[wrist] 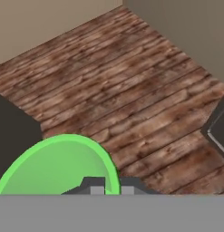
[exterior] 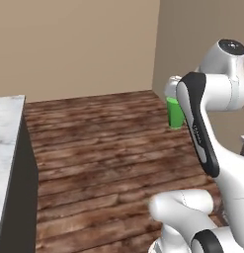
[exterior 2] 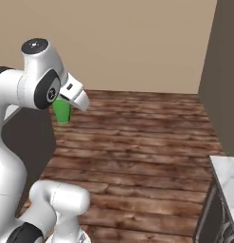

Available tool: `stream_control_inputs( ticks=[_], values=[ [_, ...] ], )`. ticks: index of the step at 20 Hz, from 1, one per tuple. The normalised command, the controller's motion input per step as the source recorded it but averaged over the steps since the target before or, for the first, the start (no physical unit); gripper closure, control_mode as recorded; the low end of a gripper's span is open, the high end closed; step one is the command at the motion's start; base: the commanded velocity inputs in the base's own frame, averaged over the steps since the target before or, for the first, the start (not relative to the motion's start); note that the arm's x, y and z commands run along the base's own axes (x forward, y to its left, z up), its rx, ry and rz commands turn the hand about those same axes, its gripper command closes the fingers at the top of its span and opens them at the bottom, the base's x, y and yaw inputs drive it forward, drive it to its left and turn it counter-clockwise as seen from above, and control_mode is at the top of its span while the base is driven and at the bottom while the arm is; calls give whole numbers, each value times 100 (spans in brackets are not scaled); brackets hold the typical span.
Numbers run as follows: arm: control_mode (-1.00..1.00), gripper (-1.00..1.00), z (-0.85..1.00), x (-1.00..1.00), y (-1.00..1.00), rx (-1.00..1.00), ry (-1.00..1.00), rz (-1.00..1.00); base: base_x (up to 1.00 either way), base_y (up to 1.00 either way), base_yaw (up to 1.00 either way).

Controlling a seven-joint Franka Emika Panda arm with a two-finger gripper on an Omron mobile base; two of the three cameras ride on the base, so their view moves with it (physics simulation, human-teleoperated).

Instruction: There is a tray on the dining counter. Grab the cup, mug, and pitcher and place them on the tray. The pitcher may be placed next to the tray if it cannot fit the tray.

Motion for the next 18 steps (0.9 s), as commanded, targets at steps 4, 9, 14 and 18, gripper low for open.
stream_control_inputs(
  ticks=[4, 9, 14, 18],
  values=[
    [100, 100, 0, 0, 0, 0, 0, 0, 100, -1, 4],
    [100, 100, 0, 0, 0, 0, 0, 0, 92, -14, 7],
    [100, 100, 0, 0, 0, 0, 0, 0, 88, -32, 13],
    [100, 100, 0, 0, 0, 0, 0, 0, 85, -42, 16]
  ],
)
